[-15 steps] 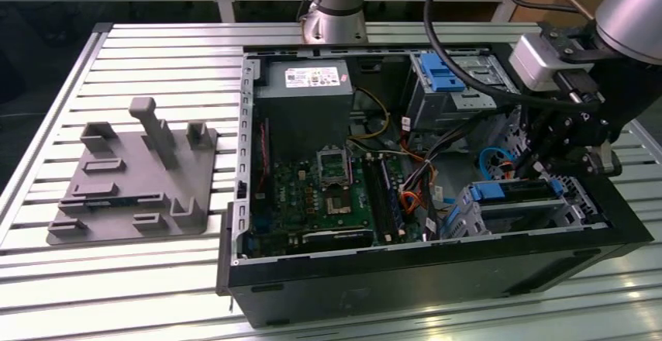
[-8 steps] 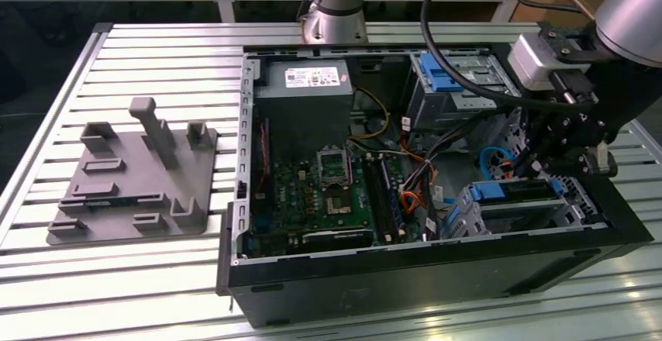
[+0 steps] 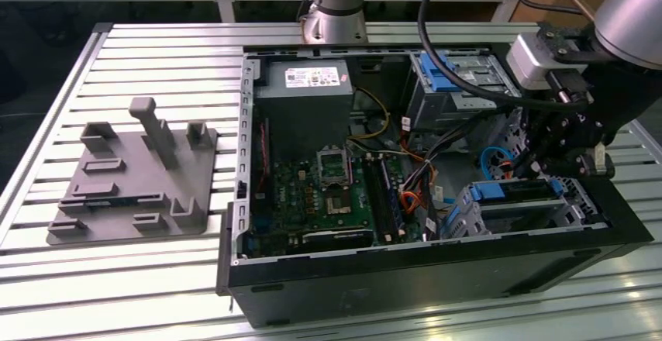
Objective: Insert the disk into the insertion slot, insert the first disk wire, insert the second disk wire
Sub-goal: 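Insert the second disk wire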
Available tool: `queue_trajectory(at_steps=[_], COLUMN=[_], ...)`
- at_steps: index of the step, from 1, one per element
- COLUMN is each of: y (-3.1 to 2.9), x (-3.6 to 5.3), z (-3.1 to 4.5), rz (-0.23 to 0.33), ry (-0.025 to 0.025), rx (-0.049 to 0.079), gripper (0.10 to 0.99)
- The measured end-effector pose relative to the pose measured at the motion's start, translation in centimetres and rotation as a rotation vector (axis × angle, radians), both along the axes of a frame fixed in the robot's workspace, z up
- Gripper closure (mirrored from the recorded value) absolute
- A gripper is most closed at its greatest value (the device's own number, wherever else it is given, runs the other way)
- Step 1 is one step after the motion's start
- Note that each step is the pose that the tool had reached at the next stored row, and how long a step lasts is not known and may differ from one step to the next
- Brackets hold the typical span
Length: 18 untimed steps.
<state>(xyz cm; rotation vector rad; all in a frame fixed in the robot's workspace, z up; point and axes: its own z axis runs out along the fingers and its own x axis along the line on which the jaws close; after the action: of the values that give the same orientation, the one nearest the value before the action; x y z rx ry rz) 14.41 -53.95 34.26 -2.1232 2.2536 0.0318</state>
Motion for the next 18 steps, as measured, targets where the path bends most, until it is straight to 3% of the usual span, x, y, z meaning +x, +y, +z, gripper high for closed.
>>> queue_trajectory(at_steps=[18], y=[-0.65], x=[0.08], z=[-0.23], rz=[0.002], ry=[0.0], rx=[0.006], gripper=[0.925])
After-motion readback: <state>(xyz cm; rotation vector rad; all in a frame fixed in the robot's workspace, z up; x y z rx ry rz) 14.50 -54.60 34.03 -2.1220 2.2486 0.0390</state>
